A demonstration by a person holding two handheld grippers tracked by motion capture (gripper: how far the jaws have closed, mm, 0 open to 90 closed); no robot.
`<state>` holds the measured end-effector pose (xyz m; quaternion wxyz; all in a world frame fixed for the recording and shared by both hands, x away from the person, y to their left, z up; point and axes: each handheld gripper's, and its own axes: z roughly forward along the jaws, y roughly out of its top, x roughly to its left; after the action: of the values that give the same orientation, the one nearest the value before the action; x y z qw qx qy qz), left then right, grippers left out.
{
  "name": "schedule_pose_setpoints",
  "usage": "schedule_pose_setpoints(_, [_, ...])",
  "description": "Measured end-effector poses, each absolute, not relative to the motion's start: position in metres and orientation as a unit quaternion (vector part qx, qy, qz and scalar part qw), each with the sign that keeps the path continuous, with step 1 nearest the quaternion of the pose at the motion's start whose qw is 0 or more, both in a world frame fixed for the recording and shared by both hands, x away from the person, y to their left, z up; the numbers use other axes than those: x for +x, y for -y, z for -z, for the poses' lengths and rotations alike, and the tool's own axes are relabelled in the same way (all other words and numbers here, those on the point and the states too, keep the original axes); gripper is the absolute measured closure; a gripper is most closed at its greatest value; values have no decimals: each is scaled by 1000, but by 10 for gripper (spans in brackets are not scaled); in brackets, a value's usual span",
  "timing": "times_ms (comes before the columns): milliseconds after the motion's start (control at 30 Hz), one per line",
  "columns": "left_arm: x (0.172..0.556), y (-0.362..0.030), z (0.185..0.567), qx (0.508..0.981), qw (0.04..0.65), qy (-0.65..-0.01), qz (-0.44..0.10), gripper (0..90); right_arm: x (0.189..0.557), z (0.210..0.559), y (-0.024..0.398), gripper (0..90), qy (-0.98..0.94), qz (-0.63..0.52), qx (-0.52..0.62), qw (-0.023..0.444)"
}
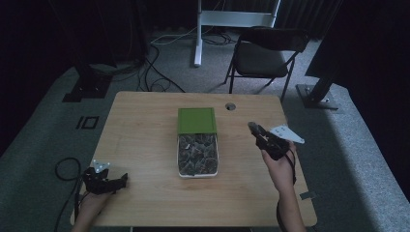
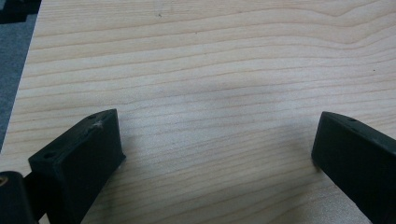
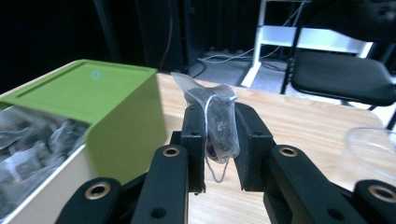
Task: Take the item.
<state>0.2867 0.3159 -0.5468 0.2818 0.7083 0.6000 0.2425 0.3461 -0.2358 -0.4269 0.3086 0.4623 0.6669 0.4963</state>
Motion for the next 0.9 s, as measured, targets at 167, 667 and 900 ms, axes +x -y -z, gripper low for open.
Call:
schedule_pose_setpoints(167, [287,-316,547,708,282,-600,-243,23,350,427,247,758,-655,-495,475,316])
schedule_pose_setpoints(667, [287,-316,547,708,282,-600,-243,23,374,422,285,755,-617,-487,517,339])
schedule_pose_setpoints(900, [287,-316,547,708,282,-600,-243,23,383,423,297,754,-610,-473,534,345])
